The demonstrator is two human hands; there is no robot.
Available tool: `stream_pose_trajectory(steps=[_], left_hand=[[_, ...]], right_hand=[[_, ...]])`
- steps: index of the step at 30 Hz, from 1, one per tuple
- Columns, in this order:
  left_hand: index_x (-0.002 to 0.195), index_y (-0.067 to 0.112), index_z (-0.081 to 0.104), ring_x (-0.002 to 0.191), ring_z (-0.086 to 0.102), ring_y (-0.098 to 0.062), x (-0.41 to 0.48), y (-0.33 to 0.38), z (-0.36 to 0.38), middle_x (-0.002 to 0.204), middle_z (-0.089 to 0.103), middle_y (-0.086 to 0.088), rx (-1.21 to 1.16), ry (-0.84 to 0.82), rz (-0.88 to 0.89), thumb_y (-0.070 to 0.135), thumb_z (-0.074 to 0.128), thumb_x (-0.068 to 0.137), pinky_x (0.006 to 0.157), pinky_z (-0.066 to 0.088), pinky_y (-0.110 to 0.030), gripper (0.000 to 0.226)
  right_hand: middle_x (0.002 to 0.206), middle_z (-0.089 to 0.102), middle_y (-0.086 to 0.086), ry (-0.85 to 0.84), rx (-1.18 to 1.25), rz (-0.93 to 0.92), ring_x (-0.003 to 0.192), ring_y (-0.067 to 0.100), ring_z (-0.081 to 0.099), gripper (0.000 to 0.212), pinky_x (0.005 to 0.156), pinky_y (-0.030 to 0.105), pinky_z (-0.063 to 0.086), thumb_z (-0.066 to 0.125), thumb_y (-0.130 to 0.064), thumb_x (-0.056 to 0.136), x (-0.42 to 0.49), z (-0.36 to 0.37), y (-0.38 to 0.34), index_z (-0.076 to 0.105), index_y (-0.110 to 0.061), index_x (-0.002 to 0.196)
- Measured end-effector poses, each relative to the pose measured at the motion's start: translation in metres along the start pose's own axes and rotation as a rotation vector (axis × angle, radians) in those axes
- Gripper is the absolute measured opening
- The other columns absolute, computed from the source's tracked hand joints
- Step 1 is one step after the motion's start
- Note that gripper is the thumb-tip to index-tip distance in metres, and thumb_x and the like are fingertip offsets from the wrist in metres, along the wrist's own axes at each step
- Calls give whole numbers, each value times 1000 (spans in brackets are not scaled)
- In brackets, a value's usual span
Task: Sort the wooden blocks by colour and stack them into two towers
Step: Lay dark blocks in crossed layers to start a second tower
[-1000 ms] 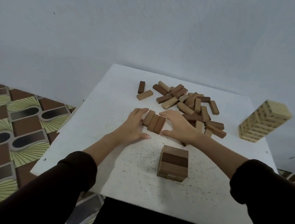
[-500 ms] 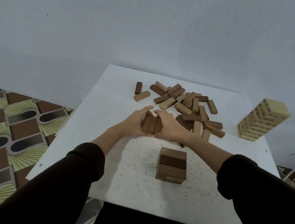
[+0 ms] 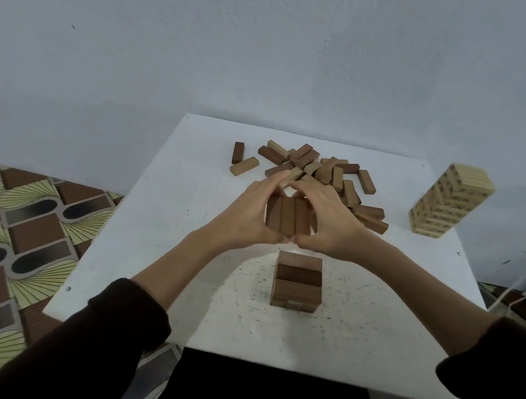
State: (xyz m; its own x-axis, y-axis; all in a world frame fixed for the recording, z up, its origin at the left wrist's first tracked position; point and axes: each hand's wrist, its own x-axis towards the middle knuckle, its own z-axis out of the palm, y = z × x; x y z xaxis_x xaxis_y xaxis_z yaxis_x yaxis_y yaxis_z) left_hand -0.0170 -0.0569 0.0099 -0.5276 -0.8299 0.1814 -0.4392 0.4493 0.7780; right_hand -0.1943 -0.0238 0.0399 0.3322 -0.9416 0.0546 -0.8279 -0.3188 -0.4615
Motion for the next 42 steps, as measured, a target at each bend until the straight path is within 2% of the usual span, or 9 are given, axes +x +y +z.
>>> stream_pose_trajectory(steps=[6,9,13,20,22,27,34,40,42], left_hand=[[148,25,19,114,43,-11,-28,21,17,122,47,4,30,-109,-16,28,88,63,98,40,-25,110],[148,27,17,114,44,-11,-39,25,25,124,49,2,43,-148,-40,28,88,63,98,39,-26,111],[149,28,17,115,44,-12,-49,24,34,125,49,2,54,-185,-83,30,88,62,101,39,-29,113],[150,26,9,126,32,-6,-60,26,33,138,37,6,16,-218,-107,24,86,65,98,26,-18,114],[150,26,8,125,31,-4,-62,25,32,137,37,6,20,-221,-121,24,85,67,96,25,-16,114],[150,25,8,118,33,-1,-64,22,34,133,41,5,38,-216,-131,23,83,70,86,25,2,109],[150,26,8,119,31,-2,-63,22,37,135,40,8,17,-216,-128,24,83,70,86,26,-6,110],[150,26,8,118,33,-5,-62,19,41,129,42,9,-4,-201,-123,27,84,69,90,26,-13,111],[150,26,8,118,33,-5,-63,18,41,127,41,9,-4,-197,-121,27,84,69,88,26,-9,111]], right_hand=[[127,46,-1,-2,-17,1,114,14,38,87,93,38,46,78,-35,69,-46,-4,-5,32,-17,142],[128,44,-1,-27,-17,19,114,14,40,87,94,33,44,77,-34,71,-62,2,-6,30,-18,143],[130,44,-1,-68,6,48,118,15,40,88,98,39,45,78,-38,72,-72,14,-5,29,-19,142],[134,43,0,-54,-81,22,125,17,34,97,105,32,31,77,-43,71,-80,18,3,22,-16,147],[133,43,2,-49,-90,23,124,19,34,98,106,34,32,78,-43,71,-82,20,6,23,-14,146],[134,42,1,-41,-75,28,124,19,34,94,105,40,34,78,-39,73,-85,24,7,24,-16,146],[139,39,-2,-49,-39,34,126,16,33,99,103,31,29,76,-47,71,-84,26,4,20,-18,147],[134,42,3,-56,17,49,121,19,36,95,104,39,35,79,-38,72,-81,30,2,23,-16,146],[133,42,3,-52,31,55,120,18,36,94,103,38,35,79,-36,72,-81,31,2,24,-16,146]])
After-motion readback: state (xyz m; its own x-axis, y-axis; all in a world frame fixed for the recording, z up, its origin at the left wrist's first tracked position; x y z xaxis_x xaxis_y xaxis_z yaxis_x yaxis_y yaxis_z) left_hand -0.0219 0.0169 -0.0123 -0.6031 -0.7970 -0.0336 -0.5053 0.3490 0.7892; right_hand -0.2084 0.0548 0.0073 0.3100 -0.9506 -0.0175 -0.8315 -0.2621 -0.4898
